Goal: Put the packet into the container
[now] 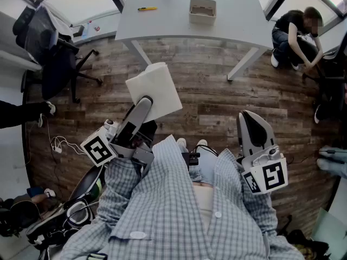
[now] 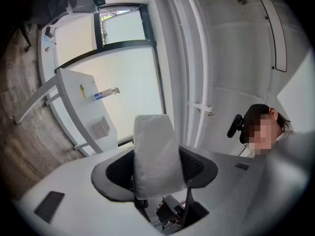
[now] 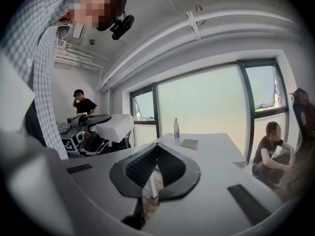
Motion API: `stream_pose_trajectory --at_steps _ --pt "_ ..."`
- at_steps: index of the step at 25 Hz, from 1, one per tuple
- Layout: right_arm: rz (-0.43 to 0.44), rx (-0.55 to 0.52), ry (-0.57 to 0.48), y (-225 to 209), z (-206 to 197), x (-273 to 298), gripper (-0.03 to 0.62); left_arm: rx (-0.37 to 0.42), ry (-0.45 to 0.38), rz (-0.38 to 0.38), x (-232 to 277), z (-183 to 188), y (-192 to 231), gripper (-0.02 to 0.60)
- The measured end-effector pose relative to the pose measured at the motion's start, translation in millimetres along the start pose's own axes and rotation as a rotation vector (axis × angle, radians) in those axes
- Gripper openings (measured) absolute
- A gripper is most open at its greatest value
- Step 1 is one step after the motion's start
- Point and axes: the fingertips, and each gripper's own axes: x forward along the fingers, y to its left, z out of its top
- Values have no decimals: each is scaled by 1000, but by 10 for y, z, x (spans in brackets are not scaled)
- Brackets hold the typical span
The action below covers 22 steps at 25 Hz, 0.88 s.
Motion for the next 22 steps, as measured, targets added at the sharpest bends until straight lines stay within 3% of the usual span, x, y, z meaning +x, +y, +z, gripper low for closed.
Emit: stream_pose_trajectory --at_steps 22 --pt "-6 45 -10 -94 34 10 12 -1 -1 9 31 -46 -10 259"
